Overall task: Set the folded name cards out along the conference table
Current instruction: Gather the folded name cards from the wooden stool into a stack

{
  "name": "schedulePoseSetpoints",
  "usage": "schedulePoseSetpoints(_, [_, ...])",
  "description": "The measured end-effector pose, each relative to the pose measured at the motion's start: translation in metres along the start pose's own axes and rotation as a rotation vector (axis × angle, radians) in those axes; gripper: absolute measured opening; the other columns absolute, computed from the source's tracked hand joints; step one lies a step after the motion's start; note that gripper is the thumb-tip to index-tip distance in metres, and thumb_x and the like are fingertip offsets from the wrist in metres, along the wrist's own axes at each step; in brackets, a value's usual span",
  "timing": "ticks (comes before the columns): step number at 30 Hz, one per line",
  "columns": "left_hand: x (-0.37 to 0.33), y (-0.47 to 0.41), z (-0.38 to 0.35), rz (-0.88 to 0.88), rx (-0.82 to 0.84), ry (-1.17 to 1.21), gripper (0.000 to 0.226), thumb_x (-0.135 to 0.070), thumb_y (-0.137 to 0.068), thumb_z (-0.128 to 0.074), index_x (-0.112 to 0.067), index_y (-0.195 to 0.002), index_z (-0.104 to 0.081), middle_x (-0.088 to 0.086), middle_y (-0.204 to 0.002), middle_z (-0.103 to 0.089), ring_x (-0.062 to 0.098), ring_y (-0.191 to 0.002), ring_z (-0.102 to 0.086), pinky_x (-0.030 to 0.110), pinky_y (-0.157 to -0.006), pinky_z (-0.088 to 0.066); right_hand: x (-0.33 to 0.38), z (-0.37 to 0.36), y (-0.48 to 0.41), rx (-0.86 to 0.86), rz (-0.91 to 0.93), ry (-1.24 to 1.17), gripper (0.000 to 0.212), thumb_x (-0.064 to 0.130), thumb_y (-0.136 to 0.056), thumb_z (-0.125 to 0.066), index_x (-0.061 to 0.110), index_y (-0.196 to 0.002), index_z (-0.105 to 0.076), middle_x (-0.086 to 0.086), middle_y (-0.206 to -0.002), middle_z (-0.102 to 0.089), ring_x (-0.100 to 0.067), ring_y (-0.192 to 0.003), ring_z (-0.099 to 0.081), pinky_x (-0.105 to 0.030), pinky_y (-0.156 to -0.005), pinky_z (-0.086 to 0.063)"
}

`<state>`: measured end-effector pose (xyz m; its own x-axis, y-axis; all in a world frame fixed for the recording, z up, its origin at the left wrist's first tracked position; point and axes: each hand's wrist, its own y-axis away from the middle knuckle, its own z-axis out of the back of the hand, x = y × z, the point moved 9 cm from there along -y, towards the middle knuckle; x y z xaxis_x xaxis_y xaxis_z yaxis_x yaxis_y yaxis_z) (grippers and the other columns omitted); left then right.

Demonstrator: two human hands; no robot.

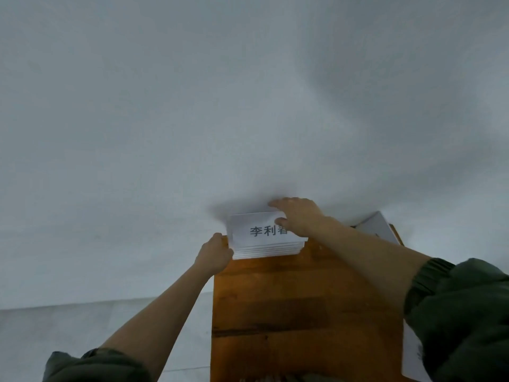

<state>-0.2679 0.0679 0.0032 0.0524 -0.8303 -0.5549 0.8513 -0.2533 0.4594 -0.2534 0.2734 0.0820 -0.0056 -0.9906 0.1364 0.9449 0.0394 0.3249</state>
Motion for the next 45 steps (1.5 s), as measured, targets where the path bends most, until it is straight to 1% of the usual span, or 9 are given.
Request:
schedulePoseSetpoints(3, [0.0, 0.008, -0.012, -0.037, 0.014, -0.112, 0.016, -0.028, -0.095, -0.051, -0.015, -0.098, -0.06, 0.002, -0.096, -0.067, 0.017, -0.079, -0.063, 0.033, -0.075, -0.056, -0.03, 0.011, 0.023, -0.117, -0.073, -0.022, 0.046, 0.036, -0.101, -0.044, 0.032, -0.147, -0.039, 0.001, -0.148, -0.047, -0.022, -0.131, -0.048, -0.039, -0.104, -0.042])
schedulePoseSetpoints(8, [-0.024, 0.027, -0.06, -0.099, 0.125, -0.153, 0.01, -0.019, -0.089, -0.054, -0.015, -0.085, -0.061, 0.003, -0.083, -0.067, 0.017, -0.076, -0.066, 0.036, -0.077, -0.059, -0.104, 0.019, 0.082, -0.234, -0.217, -0.08, 0.039, 0.036, -0.1, -0.046, 0.03, -0.139, -0.05, 0.004, -0.133, -0.059, -0.019, -0.118, -0.057, -0.036, -0.095, -0.047])
schedulePoseSetpoints(17, [-0.124, 0.078, -0.171, -0.268, 0.287, -0.291, 0.033, -0.036, -0.094, -0.053, -0.021, -0.123, -0.056, 0.0, -0.123, -0.058, 0.018, -0.11, -0.056, 0.032, -0.094, -0.048, -0.241, -0.021, 0.205, -0.296, -0.486, -0.135, 0.032, 0.041, -0.097, -0.048, 0.026, -0.119, -0.066, 0.004, -0.11, -0.07, -0.019, -0.098, -0.065, -0.037, -0.084, -0.053])
schedulePoseSetpoints(20, [-0.15, 0.097, -0.214, -0.259, 0.339, -0.293, 0.039, -0.041, -0.093, -0.054, -0.02, -0.126, -0.054, 0.001, -0.126, -0.056, 0.018, -0.11, -0.056, 0.033, -0.096, -0.048, -0.271, -0.047, 0.239, -0.26, -0.498, -0.168, 0.03, 0.035, -0.098, -0.05, 0.026, -0.123, -0.064, 0.005, -0.115, -0.068, -0.017, -0.103, -0.063, -0.034, -0.088, -0.05])
schedulePoseSetpoints(24, [-0.178, 0.13, -0.281, -0.178, 0.413, -0.253, 0.051, -0.052, -0.089, -0.057, -0.023, -0.13, -0.05, 0.001, -0.128, -0.054, 0.017, -0.111, -0.055, 0.034, -0.097, -0.048, -0.306, -0.094, 0.269, -0.126, -0.438, -0.13, 0.032, 0.027, -0.1, -0.045, 0.028, -0.129, -0.059, 0.006, -0.128, -0.062, -0.017, -0.114, -0.059, -0.032, -0.093, -0.046])
schedulePoseSetpoints(29, [-0.207, 0.167, -0.352, -0.156, 0.492, -0.238, 0.05, -0.058, -0.086, -0.058, -0.02, -0.117, -0.052, -0.006, -0.107, -0.057, 0.012, -0.093, -0.06, 0.024, -0.08, -0.052, -0.326, -0.142, 0.282, 0.04, -0.317, -0.097, 0.041, 0.02, -0.1, -0.043, 0.031, -0.14, -0.047, 0.004, -0.142, -0.051, -0.019, -0.125, -0.052, -0.034, -0.101, -0.044])
schedulePoseSetpoints(35, [-0.233, 0.189, -0.404, -0.204, 0.431, -0.332, 0.088, -0.08, -0.072, -0.053, -0.019, -0.134, -0.039, 0.0, -0.125, -0.056, 0.017, -0.105, -0.057, 0.027, -0.086, -0.048, -0.354, -0.161, 0.28, 0.082, -0.282, -0.184, 0.043, 0.012, -0.099, -0.042, 0.029, -0.137, -0.051, 0.002, -0.139, -0.056, -0.019, -0.123, -0.054, -0.034, -0.101, -0.044])
schedulePoseSetpoints(41, [-0.231, 0.187, -0.398, -0.222, 0.244, -0.372, 0.044, -0.046, -0.093, -0.054, -0.016, -0.125, -0.048, 0.0, -0.112, -0.06, 0.011, -0.09, -0.055, 0.023, -0.08, -0.049, -0.361, -0.155, 0.254, 0.013, -0.297, -0.326, 0.033, 0.025, -0.101, -0.043, 0.024, -0.131, -0.058, -0.003, -0.125, -0.065, -0.022, -0.11, -0.06, -0.036, -0.093, -0.049])
schedulePoseSetpoints(45, [-0.211, 0.183, -0.38, -0.182, 0.205, -0.285, 0.033, -0.035, -0.095, -0.052, -0.013, -0.12, -0.054, 0.003, -0.118, -0.065, 0.017, -0.099, -0.064, 0.028, -0.081, -0.055, -0.347, -0.141, 0.226, -0.03, -0.29, -0.429, 0.037, 0.043, -0.098, -0.046, 0.022, -0.124, -0.061, 0.0, -0.114, -0.067, -0.022, -0.102, -0.062, -0.036, -0.087, -0.05])
